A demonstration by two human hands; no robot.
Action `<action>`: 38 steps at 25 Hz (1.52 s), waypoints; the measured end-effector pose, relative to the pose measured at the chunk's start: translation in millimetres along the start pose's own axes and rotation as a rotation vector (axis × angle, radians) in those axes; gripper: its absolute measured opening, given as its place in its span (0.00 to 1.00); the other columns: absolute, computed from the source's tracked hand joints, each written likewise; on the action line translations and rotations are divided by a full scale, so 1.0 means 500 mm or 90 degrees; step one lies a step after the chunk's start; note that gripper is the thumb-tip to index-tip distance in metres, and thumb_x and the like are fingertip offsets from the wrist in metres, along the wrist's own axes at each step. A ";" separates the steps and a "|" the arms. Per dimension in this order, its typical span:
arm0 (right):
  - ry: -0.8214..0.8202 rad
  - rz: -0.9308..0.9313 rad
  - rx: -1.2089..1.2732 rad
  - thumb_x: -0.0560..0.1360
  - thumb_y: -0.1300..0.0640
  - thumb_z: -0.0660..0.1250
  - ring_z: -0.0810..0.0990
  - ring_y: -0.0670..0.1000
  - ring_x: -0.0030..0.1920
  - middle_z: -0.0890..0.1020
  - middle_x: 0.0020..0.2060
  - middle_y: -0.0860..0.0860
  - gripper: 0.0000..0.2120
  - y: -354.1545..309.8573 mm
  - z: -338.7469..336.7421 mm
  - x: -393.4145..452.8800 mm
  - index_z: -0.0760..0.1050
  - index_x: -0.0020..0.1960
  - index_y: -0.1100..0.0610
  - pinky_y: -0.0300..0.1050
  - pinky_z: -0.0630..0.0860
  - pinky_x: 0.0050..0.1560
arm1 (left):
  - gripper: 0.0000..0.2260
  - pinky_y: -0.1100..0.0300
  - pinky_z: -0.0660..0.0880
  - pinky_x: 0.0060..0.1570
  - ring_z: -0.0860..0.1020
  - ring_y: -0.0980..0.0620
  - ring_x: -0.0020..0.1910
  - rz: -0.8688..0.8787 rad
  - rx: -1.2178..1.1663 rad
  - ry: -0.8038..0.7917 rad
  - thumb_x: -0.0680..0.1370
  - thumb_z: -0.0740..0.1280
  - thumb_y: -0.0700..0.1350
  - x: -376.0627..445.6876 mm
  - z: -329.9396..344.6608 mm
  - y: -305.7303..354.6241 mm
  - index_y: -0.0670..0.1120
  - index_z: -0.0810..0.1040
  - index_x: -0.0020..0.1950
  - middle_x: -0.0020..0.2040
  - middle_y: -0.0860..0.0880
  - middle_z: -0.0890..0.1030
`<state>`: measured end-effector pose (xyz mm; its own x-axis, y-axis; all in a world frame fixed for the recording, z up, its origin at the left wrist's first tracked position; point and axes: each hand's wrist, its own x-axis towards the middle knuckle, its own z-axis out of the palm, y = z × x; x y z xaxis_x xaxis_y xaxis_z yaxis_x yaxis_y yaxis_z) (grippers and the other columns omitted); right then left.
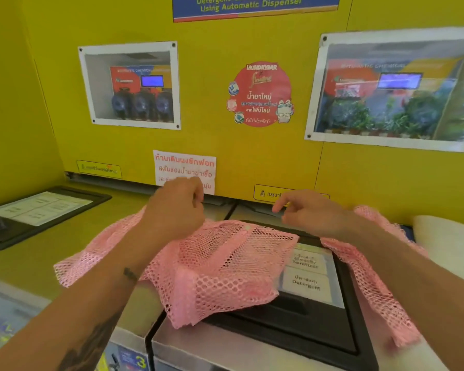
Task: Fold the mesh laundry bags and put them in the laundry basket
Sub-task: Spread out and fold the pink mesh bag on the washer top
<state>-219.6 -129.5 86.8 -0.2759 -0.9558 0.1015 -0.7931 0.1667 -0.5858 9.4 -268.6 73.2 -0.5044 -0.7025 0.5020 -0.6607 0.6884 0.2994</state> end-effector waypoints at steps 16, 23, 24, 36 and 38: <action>-0.254 0.014 -0.352 0.82 0.46 0.54 0.63 0.56 0.76 0.63 0.77 0.52 0.25 0.038 0.129 0.069 0.62 0.77 0.53 0.55 0.61 0.74 | 0.23 0.53 0.68 0.64 0.71 0.48 0.69 0.051 -0.200 -0.467 0.80 0.55 0.64 -0.114 0.061 0.030 0.55 0.72 0.70 0.71 0.49 0.72; -0.054 -0.027 -0.247 0.81 0.50 0.59 0.65 0.54 0.74 0.65 0.76 0.52 0.24 0.033 0.112 0.025 0.63 0.76 0.51 0.52 0.62 0.73 | 0.23 0.43 0.62 0.69 0.65 0.43 0.71 -0.108 0.137 -0.116 0.74 0.66 0.46 -0.069 0.039 -0.117 0.57 0.70 0.69 0.71 0.47 0.68; -0.099 -0.063 -0.196 0.82 0.48 0.59 0.65 0.52 0.74 0.66 0.76 0.51 0.23 0.002 0.114 0.008 0.64 0.75 0.50 0.48 0.62 0.71 | 0.24 0.42 0.62 0.69 0.64 0.42 0.71 -0.166 0.164 -0.187 0.75 0.64 0.46 -0.068 0.038 -0.132 0.58 0.68 0.71 0.73 0.46 0.67; -0.142 -0.052 -0.011 0.77 0.44 0.67 0.75 0.39 0.55 0.78 0.58 0.41 0.13 -0.085 0.044 -0.016 0.73 0.61 0.39 0.40 0.70 0.48 | 0.27 0.43 0.75 0.52 0.74 0.36 0.59 -0.315 -0.083 0.087 0.75 0.59 0.37 0.017 -0.065 -0.208 0.47 0.64 0.75 0.63 0.38 0.73; -0.032 -0.054 -0.030 0.76 0.42 0.67 0.76 0.44 0.46 0.79 0.48 0.44 0.09 -0.066 0.060 -0.016 0.74 0.53 0.44 0.41 0.68 0.41 | 0.17 0.47 0.73 0.54 0.74 0.38 0.59 -0.189 -0.028 0.148 0.74 0.61 0.37 -0.018 -0.060 -0.164 0.48 0.77 0.62 0.60 0.41 0.76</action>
<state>-175.1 -134.7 81.0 -0.1807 -0.9776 0.1082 -0.8374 0.0952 -0.5383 84.9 -313.5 68.4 -0.1517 -0.8165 0.5570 -0.7323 0.4713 0.4915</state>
